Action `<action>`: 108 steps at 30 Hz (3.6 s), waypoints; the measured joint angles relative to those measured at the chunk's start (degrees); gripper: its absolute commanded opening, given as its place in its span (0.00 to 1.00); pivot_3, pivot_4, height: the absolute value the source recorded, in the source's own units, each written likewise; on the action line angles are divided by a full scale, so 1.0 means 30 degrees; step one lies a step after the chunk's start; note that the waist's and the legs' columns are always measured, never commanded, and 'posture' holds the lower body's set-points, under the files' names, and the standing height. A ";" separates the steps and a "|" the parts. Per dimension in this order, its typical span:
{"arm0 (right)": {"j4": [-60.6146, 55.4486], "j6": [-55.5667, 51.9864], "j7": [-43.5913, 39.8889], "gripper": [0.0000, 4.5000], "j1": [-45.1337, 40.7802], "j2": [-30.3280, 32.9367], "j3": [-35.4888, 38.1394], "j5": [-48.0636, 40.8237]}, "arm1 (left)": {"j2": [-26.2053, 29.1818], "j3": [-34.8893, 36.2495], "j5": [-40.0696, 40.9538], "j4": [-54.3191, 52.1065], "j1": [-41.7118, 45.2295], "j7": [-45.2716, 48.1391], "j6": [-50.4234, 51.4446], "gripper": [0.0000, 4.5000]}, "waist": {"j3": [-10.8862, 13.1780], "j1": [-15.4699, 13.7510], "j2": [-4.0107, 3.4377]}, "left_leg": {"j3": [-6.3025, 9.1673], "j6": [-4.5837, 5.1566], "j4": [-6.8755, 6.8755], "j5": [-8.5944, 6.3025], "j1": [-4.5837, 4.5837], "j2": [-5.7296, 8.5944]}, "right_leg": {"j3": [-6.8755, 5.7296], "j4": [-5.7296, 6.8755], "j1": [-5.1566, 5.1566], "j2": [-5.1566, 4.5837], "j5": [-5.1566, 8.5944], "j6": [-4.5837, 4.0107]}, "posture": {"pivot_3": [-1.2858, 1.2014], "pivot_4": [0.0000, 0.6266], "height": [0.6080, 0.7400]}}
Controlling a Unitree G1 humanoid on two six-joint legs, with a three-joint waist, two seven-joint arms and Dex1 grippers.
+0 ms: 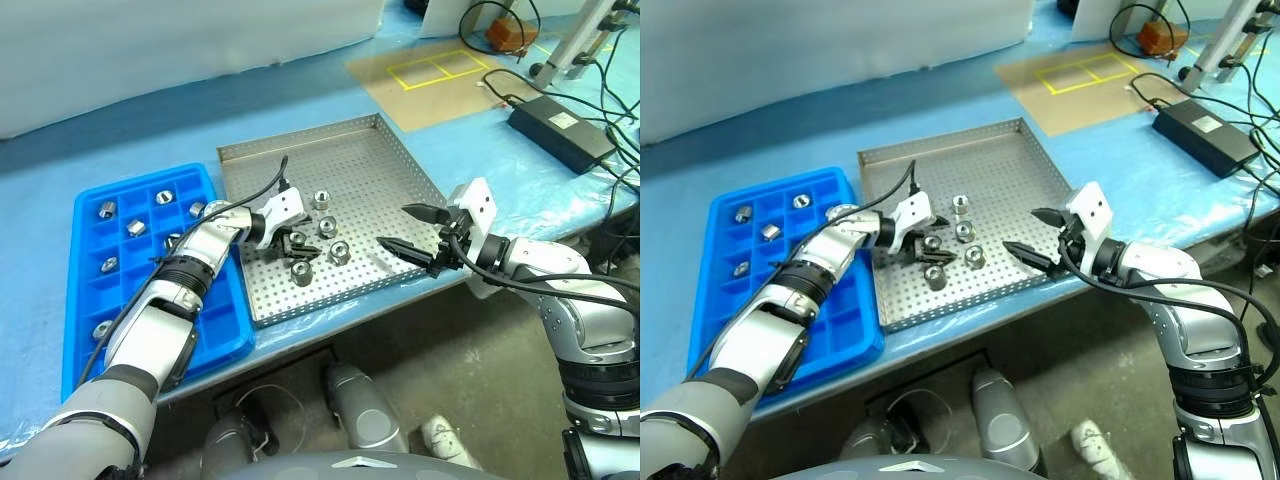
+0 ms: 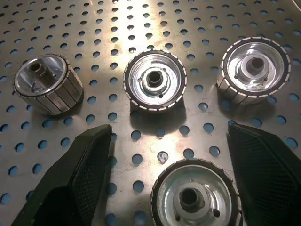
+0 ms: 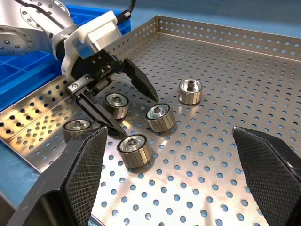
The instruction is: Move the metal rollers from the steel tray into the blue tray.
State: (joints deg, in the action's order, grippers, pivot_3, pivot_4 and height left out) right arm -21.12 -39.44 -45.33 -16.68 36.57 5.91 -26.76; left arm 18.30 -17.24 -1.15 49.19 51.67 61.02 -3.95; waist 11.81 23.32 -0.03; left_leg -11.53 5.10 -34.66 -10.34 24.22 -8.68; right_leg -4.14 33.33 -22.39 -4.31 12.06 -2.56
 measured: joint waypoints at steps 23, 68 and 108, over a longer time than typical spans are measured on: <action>0.1426 0.0726 0.0109 0.97 -0.1384 -0.0151 -0.0985 0.0135 | 0.2529 0.1158 0.0102 -0.2800 -0.1951 0.2044 0.1309 0.52 | -0.0006 0.1427 -0.0019 | 0.0084 -0.0005 -0.0055 -0.0067 -0.0028 -0.0003 | -0.0127 -0.0133 0.0157 -0.0034 -0.0037 0.0032 | 0.16 0.24 1.00; 1.0329 0.5961 -0.2366 0.97 -0.9893 -0.6447 -0.6044 0.3173 | 0.0824 1.4953 2.3564 -2.0395 -0.6120 -1.3721 2.2578 0.52 | 0.0035 -0.1403 -0.0082 | 0.0082 -0.0001 -0.0190 0.0003 0.0058 -0.0017 | -0.0131 0.0209 0.0003 -0.0098 -0.0043 -0.0001 | 0.28 0.24 1.00; 0.9933 0.7251 -0.6674 0.48 -1.0833 -0.6409 -0.6597 0.3550 | 0.0101 1.1101 2.3189 -1.1692 -0.1937 -1.0104 2.5006 0.51 | 0.0035 -0.3152 -0.0080 | 0.0005 -0.0019 -0.0247 0.0085 0.0000 -0.0035 | -0.0007 0.0472 -0.0082 -0.0098 -0.0018 -0.0064 | 0.24 0.24 1.00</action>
State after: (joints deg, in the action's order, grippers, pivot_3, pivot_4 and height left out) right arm 8.68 -17.69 -65.35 -49.18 17.34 -13.89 -16.11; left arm 18.61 16.06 68.42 14.11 45.86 30.70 71.07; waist 11.91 13.86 -0.27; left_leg -11.52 5.04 -35.40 -10.09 24.22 -8.78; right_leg -4.16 34.75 -22.63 -4.61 12.00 -2.76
